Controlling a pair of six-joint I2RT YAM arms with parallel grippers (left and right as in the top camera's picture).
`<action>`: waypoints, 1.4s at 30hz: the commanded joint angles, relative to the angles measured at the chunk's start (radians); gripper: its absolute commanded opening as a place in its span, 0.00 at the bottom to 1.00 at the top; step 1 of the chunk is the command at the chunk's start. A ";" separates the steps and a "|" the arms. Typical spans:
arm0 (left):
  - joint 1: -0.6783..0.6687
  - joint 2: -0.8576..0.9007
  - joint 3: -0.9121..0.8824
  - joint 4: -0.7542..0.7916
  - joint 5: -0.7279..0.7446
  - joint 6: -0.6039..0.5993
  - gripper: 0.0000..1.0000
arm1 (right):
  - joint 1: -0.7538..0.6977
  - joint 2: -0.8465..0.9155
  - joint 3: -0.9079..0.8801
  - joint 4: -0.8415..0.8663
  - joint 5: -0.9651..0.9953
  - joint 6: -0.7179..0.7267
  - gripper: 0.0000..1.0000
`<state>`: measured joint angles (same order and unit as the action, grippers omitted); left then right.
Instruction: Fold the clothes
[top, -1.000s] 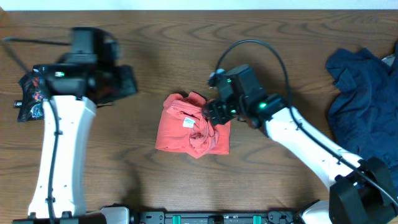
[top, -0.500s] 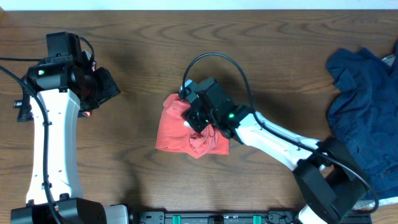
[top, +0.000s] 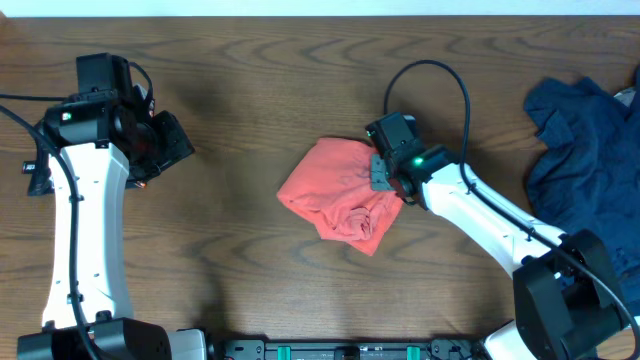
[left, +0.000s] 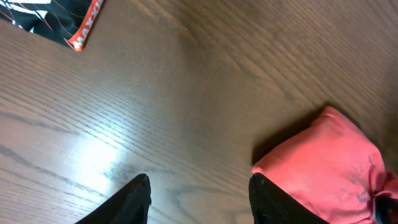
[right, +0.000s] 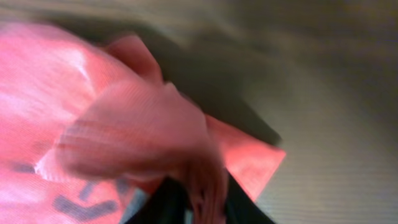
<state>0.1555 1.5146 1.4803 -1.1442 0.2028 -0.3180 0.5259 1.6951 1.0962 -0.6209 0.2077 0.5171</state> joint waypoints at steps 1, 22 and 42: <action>-0.019 0.002 -0.005 -0.004 -0.002 0.002 0.53 | -0.016 0.006 0.000 -0.071 0.127 0.035 0.31; -0.342 0.261 -0.006 0.169 0.053 0.113 0.61 | 0.013 -0.118 0.058 -0.060 -0.511 -0.309 0.43; -0.480 0.571 -0.006 0.066 0.099 0.141 0.61 | 0.042 0.074 -0.090 -0.242 -0.123 -0.032 0.44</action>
<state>-0.3229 2.0777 1.4796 -1.0424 0.2935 -0.1894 0.5911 1.7645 1.0336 -0.8726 -0.0696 0.3817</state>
